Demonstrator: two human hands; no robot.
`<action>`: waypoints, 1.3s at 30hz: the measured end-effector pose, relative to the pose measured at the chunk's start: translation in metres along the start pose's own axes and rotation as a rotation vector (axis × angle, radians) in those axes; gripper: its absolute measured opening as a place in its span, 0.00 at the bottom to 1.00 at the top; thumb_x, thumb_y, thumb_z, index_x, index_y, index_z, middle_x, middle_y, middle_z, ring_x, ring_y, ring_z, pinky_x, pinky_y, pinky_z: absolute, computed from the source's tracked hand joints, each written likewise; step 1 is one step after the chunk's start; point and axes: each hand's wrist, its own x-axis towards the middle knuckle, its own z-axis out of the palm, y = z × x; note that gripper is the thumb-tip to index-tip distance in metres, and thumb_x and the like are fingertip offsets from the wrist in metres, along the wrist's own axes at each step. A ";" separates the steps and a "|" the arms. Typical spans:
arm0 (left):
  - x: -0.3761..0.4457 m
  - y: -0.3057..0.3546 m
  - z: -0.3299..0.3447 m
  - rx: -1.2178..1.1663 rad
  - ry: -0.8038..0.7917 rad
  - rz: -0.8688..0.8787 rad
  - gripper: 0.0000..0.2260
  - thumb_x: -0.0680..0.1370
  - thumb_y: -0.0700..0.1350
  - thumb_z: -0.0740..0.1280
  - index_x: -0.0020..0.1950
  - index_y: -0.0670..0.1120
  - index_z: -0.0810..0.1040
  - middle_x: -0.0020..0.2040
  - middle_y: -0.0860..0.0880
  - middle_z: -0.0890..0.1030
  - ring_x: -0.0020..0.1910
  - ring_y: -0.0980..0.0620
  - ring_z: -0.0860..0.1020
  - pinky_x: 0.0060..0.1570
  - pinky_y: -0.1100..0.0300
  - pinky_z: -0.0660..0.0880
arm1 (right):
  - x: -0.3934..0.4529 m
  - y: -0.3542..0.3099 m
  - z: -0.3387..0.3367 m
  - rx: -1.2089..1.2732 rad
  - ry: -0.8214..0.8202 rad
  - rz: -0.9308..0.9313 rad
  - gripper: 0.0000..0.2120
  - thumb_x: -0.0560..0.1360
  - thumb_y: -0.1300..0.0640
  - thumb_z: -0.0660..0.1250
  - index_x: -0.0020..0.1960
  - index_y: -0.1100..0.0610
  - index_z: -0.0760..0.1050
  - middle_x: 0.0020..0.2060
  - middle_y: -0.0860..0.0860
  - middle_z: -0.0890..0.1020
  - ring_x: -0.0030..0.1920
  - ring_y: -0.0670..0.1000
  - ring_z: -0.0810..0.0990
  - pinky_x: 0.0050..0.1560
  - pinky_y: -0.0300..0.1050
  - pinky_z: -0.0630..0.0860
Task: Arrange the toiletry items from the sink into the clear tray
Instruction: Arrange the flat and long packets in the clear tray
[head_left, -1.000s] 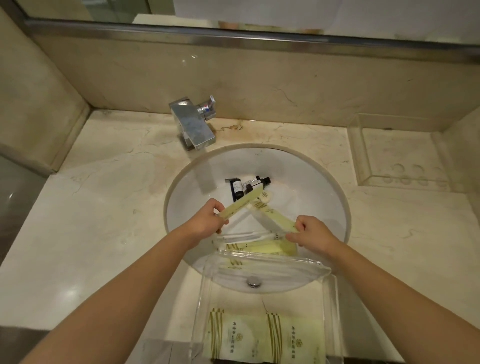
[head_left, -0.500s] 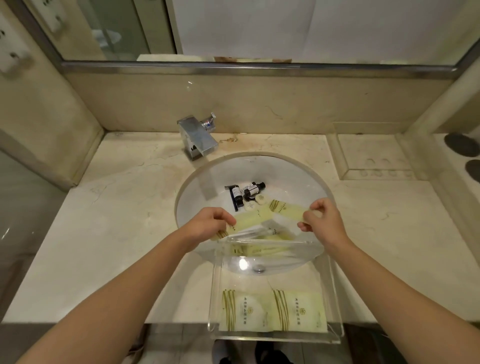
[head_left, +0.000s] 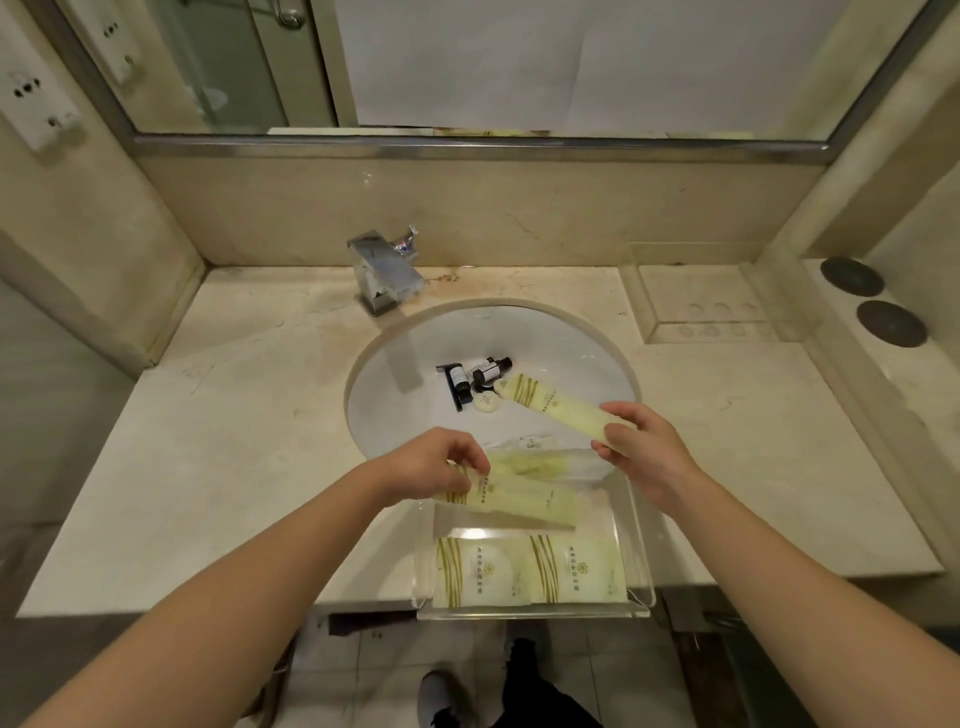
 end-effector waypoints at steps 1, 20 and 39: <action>0.000 -0.002 0.006 0.041 -0.012 -0.001 0.12 0.72 0.32 0.68 0.52 0.45 0.81 0.49 0.48 0.78 0.42 0.55 0.77 0.48 0.62 0.77 | -0.003 0.002 -0.002 -0.018 -0.033 0.017 0.13 0.75 0.71 0.62 0.57 0.60 0.74 0.52 0.57 0.76 0.40 0.54 0.80 0.42 0.42 0.78; -0.007 -0.032 0.046 0.783 0.232 0.245 0.13 0.75 0.47 0.68 0.59 0.49 0.77 0.57 0.50 0.75 0.57 0.49 0.72 0.55 0.58 0.70 | -0.025 0.025 -0.006 -0.419 -0.114 0.026 0.08 0.74 0.68 0.66 0.50 0.59 0.78 0.53 0.54 0.79 0.34 0.51 0.80 0.40 0.44 0.81; -0.018 -0.045 0.026 0.760 0.451 0.025 0.16 0.73 0.56 0.69 0.54 0.49 0.73 0.53 0.50 0.72 0.52 0.49 0.70 0.54 0.57 0.67 | -0.031 0.063 0.048 -0.876 0.329 -0.141 0.19 0.69 0.50 0.74 0.50 0.54 0.65 0.47 0.51 0.70 0.41 0.53 0.74 0.38 0.45 0.67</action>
